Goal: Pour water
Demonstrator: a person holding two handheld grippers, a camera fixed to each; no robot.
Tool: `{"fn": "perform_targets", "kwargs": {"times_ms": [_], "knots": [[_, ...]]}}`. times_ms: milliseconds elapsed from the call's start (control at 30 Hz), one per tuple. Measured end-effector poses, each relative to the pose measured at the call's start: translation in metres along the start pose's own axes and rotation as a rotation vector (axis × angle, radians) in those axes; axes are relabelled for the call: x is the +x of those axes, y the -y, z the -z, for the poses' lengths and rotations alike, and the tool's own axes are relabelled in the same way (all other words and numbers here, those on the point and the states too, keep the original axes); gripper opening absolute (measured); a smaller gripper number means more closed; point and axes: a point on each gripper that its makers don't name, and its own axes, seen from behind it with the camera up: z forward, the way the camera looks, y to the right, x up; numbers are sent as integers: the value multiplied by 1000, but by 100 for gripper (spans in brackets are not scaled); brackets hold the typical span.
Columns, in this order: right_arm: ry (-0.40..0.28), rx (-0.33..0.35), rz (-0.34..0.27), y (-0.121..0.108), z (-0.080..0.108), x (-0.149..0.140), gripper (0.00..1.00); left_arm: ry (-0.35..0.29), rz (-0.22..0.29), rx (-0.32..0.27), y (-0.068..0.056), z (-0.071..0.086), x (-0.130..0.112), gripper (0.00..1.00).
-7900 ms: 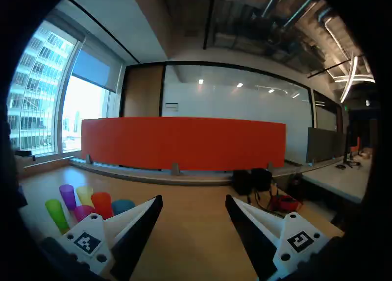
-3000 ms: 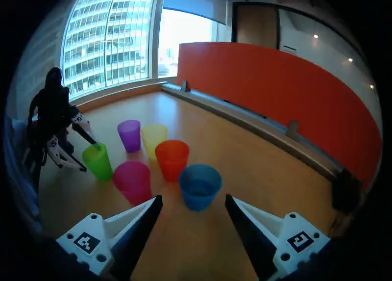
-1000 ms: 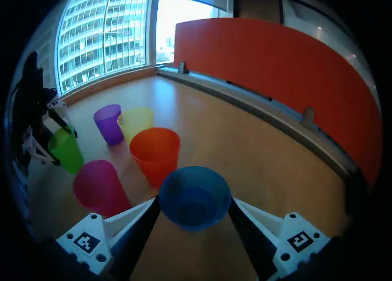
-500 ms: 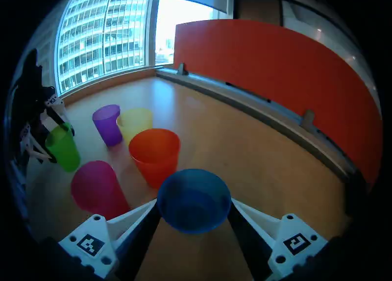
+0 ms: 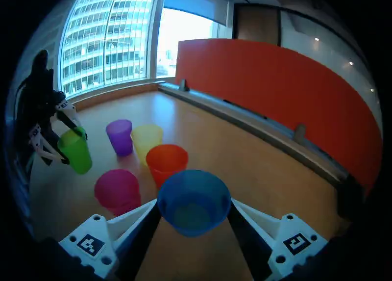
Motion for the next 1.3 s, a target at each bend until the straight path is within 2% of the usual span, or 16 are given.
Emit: {"fn": "perform_targets", "kwargs": {"times_ms": [467,767,1300], "knots": [[-176,-39,-13,19,67,48,91,-76,-20,13,-6,9,32,87],[-277,-69,-10,31,102,72,91,-131,-20,14,-11,14,52,87],[-407,-98,-34,49,142,94,91,-213,-26,16,-18,24,79,87]]}}
